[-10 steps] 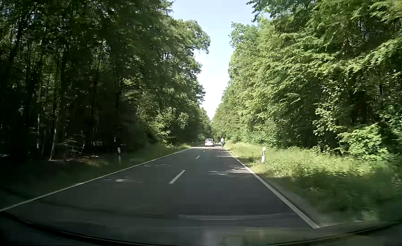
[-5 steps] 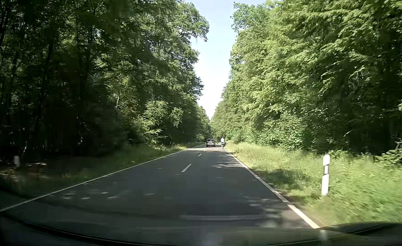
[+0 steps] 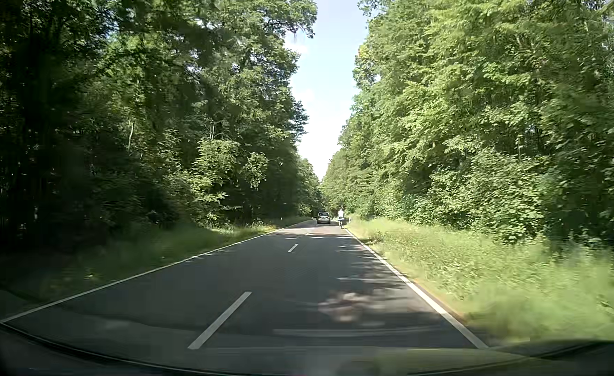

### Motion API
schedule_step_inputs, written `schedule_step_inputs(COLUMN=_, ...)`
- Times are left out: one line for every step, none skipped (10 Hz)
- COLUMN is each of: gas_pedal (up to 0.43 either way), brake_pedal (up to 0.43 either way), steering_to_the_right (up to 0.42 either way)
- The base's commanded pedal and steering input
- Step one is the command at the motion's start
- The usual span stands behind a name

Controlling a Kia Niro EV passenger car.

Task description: Follow the waypoints while adhering to traffic rules and regulations

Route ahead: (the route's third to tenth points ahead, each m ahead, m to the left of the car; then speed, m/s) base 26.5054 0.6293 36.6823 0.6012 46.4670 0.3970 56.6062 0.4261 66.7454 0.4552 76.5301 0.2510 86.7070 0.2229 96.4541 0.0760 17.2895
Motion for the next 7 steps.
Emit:
schedule_step_inputs(gas_pedal=0.000, brake_pedal=0.098, steering_to_the_right=0.000)
schedule_step_inputs(gas_pedal=0.000, brake_pedal=0.098, steering_to_the_right=0.000)
schedule_step_inputs(gas_pedal=0.000, brake_pedal=0.098, steering_to_the_right=0.000)
schedule_step_inputs(gas_pedal=0.000, brake_pedal=0.104, steering_to_the_right=0.000)
schedule_step_inputs(gas_pedal=0.000, brake_pedal=0.140, steering_to_the_right=0.000)
schedule_step_inputs(gas_pedal=0.000, brake_pedal=0.183, steering_to_the_right=0.000)
schedule_step_inputs(gas_pedal=0.000, brake_pedal=0.220, steering_to_the_right=0.000)
